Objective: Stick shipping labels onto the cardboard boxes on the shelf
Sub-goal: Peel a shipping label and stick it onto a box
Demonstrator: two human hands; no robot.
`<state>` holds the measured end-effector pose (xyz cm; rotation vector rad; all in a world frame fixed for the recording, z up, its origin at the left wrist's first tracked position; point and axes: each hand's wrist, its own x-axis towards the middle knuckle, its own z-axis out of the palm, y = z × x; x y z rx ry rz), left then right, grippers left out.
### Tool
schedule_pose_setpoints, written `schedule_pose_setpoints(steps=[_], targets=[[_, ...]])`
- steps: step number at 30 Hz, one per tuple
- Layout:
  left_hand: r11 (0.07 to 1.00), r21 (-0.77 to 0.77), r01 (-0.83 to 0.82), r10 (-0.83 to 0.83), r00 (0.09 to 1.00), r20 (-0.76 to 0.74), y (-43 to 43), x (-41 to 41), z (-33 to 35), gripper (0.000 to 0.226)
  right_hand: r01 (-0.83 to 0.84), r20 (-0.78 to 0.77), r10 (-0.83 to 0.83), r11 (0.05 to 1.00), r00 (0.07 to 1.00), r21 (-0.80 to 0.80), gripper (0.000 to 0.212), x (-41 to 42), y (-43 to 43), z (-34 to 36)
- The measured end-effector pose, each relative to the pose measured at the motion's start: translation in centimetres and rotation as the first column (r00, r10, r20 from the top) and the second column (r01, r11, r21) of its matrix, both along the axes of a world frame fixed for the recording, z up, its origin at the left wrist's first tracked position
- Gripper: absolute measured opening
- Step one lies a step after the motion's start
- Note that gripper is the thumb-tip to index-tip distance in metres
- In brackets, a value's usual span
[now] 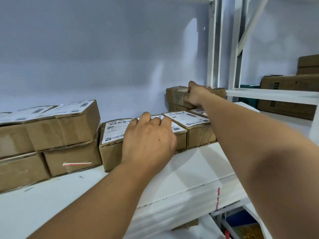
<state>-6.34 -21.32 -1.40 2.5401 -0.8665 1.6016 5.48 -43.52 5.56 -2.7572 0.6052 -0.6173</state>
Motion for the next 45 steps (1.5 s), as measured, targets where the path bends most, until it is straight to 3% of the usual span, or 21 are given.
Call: schedule_pose_setpoints(steps=[8, 14, 16, 25, 32, 38, 42, 45], targets=[[1.0, 0.002, 0.005, -0.005, 1.0, -0.03, -0.1, -0.2, 0.0, 0.01, -0.069, -0.064, 0.066, 0.997, 0.996, -0.036, 0.034, -1.3, -1.1, 0.7], [1.0, 0.002, -0.027, 0.028, 0.995, -0.098, 0.0, -0.3, -0.2, 0.011, -0.023, -0.129, 0.002, 0.986, 0.992, -0.163, 0.067, -2.4, -0.7, 0.4], [1.0, 0.003, -0.024, 0.024, 0.996, -0.091, 0.0, -0.3, 0.0, 0.012, -0.034, -0.123, 0.012, 0.984, 0.992, -0.174, 0.067, -2.6, -1.1, 0.2], [0.999, 0.023, -0.024, 0.025, 0.998, -0.056, -0.1, -0.1, -0.1, 0.015, -0.06, 0.054, 0.063, 0.996, 0.997, -0.07, 0.066, -2.4, -0.4, -0.4], [1.0, -0.006, 0.008, -0.008, 0.999, -0.034, -0.2, 0.3, -0.8, 0.007, -0.113, 0.364, 0.145, 0.988, 0.92, -0.106, 0.064, -5.2, 1.6, 1.1], [0.999, -0.015, 0.045, -0.045, 0.999, -0.002, 0.0, -0.2, -0.7, 0.013, -0.209, 0.613, 0.102, 0.972, 0.784, 0.106, 0.064, -10.7, 5.1, 1.4], [0.998, -0.01, 0.068, -0.068, 0.997, -0.031, 0.8, -2.0, -0.4, 0.019, -0.279, 0.62, 0.051, 0.92, 0.783, 0.276, 0.065, -14.6, 8.4, 0.6], [0.983, -0.165, 0.085, -0.105, 0.987, -0.119, 2.3, -3.8, -0.4, 0.019, -0.301, 0.622, 0.036, 0.896, 0.782, 0.327, 0.064, -17.2, 11.1, 0.0]])
